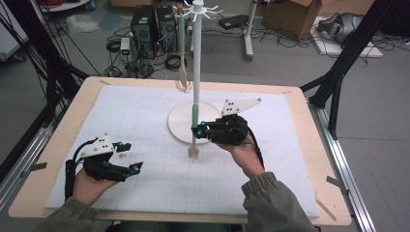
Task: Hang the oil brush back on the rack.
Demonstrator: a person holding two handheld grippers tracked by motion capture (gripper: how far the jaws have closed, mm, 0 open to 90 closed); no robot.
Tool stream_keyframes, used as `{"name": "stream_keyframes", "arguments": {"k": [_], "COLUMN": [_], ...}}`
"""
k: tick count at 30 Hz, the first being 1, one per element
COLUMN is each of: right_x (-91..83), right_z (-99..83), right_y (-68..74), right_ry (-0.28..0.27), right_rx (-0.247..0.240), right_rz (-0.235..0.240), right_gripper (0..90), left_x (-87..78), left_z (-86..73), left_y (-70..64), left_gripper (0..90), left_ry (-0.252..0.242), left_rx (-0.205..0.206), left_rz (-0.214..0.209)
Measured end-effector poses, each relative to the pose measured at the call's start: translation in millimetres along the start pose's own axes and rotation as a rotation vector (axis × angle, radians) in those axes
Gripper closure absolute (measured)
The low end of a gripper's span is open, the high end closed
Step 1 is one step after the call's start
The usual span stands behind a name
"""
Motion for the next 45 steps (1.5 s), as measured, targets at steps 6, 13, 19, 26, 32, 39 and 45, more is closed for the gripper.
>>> {"name": "stream_keyframes", "arguments": {"k": [6, 13, 19, 26, 32, 39, 45], "right_x": [-4.2, -5.0, -5.8, -5.9, -8.4, -10.8, -8.7], "right_z": [7.8, 15.2, 22.3, 29.0, 38.9, 52.9, 64.2], "right_y": [-4.2, -6.6, -9.6, -10.4, -11.4, -11.4, -12.4], "right_ry": [-0.008, -0.008, -0.014, -0.012, -0.013, -0.014, -0.01], "right_rx": [-0.001, -0.008, -0.013, -0.022, -0.03, -0.04, -0.05], "right_rz": [-0.012, -0.022, -0.034, -0.038, -0.043, -0.052, -0.059], "right_gripper": [84.1, 84.1, 84.1, 84.1, 84.1, 84.1, 84.1], "left_x": [-3.4, -7.6, -7.7, -10.4, -11.7, -15.7, -19.4], "left_z": [-6.4, -9.0, -13.3, -15.4, -17.2, -18.3, -18.3], "left_y": [6.3, 11.7, 14.7, 16.8, 18.0, 17.4, 18.8], "left_gripper": [12.5, 7.7, 5.2, 1.7, 1.7, 1.7, 1.7], "left_ry": [0.019, 0.014, 0.026, 0.029, 0.027, 0.025, 0.016], "left_rx": [-0.008, -0.025, -0.038, -0.04, -0.049, -0.05, -0.053], "left_rz": [0.036, 0.07, 0.081, 0.1, 0.107, 0.114, 0.122]}}
Point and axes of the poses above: each handheld gripper's, and its own axes: x roughly forward along the jaws, z roughly out of its top, y roughly to its left, the point moved 7 cm from there along x, roughly forward along the jaws, and after that the axes turned 13 degrees about x, right-handed, at the moved point
